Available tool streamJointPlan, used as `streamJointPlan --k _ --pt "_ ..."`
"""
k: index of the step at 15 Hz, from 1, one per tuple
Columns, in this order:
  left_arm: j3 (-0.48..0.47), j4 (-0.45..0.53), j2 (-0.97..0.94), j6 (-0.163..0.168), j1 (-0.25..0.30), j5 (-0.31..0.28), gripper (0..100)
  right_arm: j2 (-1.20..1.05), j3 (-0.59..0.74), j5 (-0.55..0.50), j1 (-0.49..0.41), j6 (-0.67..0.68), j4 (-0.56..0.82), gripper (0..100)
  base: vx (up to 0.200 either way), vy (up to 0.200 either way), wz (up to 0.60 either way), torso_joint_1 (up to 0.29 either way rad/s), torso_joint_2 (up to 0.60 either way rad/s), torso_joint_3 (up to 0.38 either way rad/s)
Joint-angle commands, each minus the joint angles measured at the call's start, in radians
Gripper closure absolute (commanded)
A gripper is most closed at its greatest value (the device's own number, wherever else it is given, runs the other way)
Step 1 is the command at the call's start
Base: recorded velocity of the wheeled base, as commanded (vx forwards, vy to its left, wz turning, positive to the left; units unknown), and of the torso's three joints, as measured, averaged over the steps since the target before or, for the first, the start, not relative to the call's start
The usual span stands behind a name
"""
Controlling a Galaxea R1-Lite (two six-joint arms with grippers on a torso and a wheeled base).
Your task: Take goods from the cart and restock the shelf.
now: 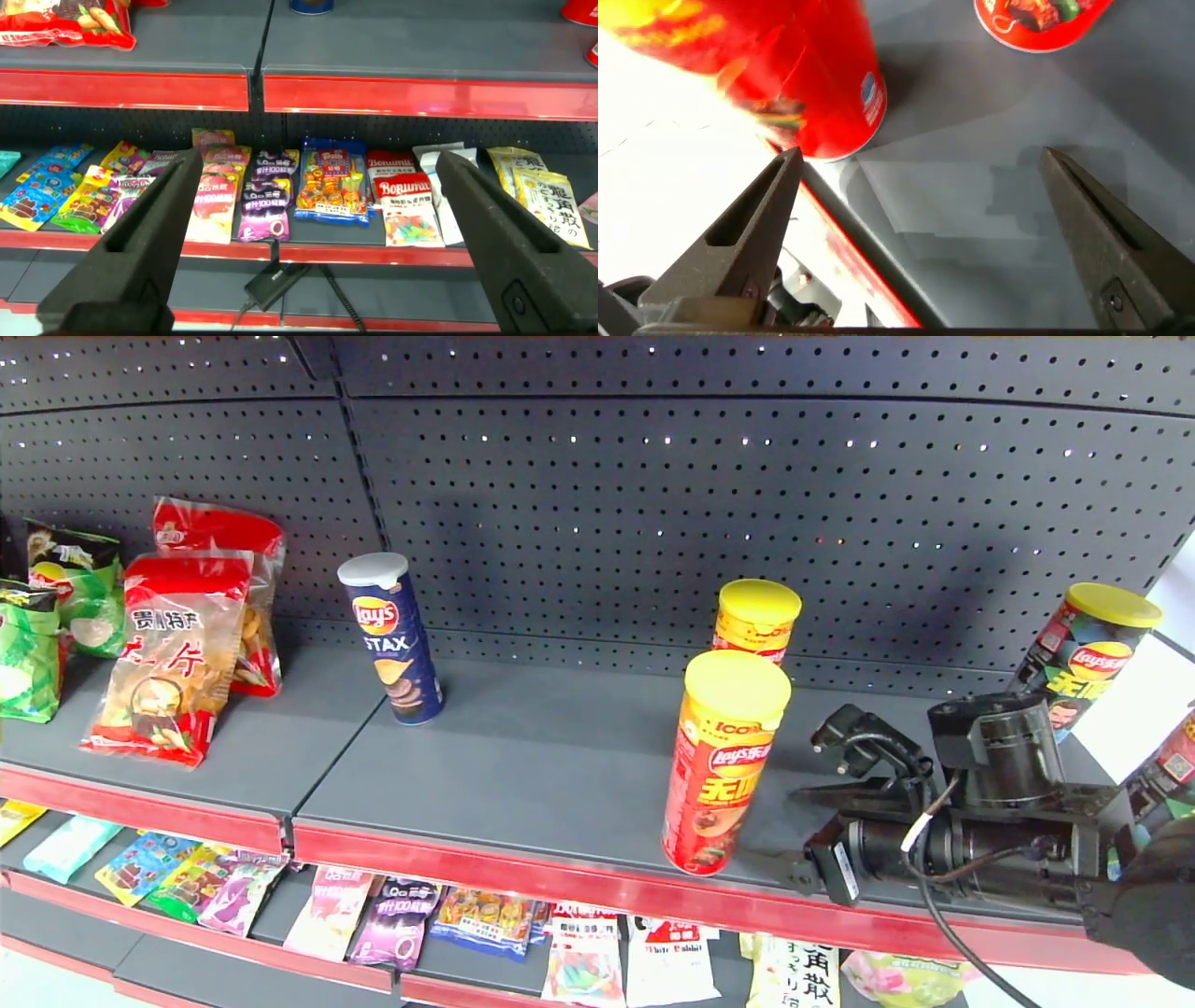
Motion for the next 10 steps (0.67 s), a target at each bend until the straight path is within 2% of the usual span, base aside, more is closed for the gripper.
streamJointPlan --k 1,4,6,7,10 --pt "0.000 0.000 0.002 0.000 0.000 0.000 0 -0.057 0.027 0.002 -0.003 0.002 0.001 0 0.000 0.000 0.00 0.000 0.00 0.000" --pt "0.000 0.000 0.002 0.000 0.000 0.000 0 -0.155 0.029 0.023 -0.023 -0.017 -0.001 0 0.000 0.000 0.00 0.000 0.00 0.000" --pt "0.000 0.000 0.002 0.000 0.000 0.000 0 -0.193 0.026 0.091 -0.042 -0.064 0.001 0 0.000 0.000 0.00 0.000 0.00 0.000" --pt "0.000 0.000 0.002 0.000 0.000 0.000 0 -0.201 0.029 0.229 -0.066 -0.100 -0.001 0 0.000 0.000 0.00 0.000 0.00 0.000" --pt "0.000 0.000 0.002 0.000 0.001 0.000 0 -0.187 0.023 0.483 -0.125 -0.153 -0.001 0 0.000 0.000 0.00 0.000 0.00 0.000"
